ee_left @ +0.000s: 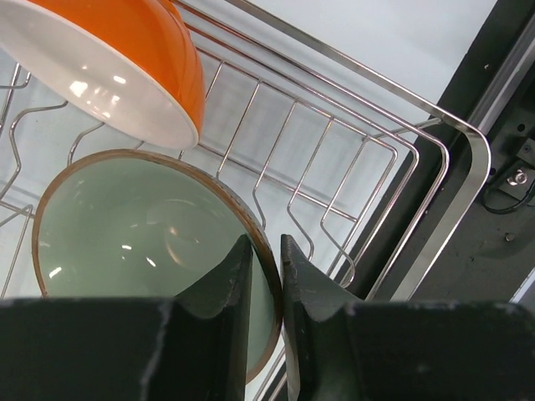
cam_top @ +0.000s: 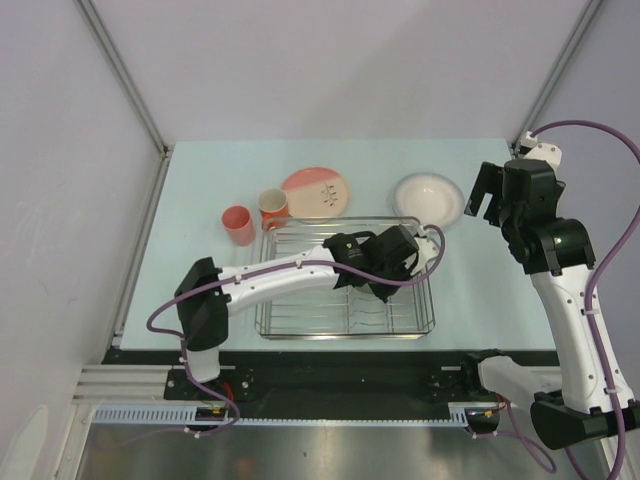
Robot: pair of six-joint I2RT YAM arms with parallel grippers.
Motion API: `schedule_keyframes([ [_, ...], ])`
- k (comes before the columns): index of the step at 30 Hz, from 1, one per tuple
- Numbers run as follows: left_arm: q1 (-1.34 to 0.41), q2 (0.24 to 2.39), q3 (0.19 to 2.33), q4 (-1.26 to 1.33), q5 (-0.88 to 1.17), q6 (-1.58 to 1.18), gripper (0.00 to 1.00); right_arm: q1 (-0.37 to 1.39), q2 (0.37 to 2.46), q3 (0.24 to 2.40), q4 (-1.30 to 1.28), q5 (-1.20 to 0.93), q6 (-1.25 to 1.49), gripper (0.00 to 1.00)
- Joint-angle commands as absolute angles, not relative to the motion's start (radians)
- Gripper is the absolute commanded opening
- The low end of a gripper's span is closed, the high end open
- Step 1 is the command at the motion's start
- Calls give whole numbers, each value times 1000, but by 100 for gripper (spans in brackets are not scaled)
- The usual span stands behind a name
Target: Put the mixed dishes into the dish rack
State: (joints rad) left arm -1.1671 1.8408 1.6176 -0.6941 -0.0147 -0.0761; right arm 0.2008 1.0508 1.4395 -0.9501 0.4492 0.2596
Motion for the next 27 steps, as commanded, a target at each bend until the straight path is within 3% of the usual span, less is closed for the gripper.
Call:
schedule_keyframes([
  [1,-1143,1839,1634,-695,-25,-66,0,207,1032,1439,-913,486,247,100],
  [8,-1097,1770,1791,-750,98,-35,0,222,1032,1433,-907,494,239,100],
  [13,-1013,1738,1893,-769,441,-98,0,239,1014,1411,-907,520,222,100],
  [16,-948,1720,1847,-675,646,-239,0,242,999,1394,-904,529,218,100],
  [18,-927,1703,1813,-649,675,-271,0,245,991,1388,-904,540,215,100],
  [23,-830,1622,1608,-311,785,-526,0,255,985,1382,-897,563,201,100],
  [25,-815,1569,1490,-68,766,-738,0,258,991,1381,-896,566,201,100],
  [27,-833,1566,1511,-35,708,-761,0,256,999,1382,-894,561,202,100],
])
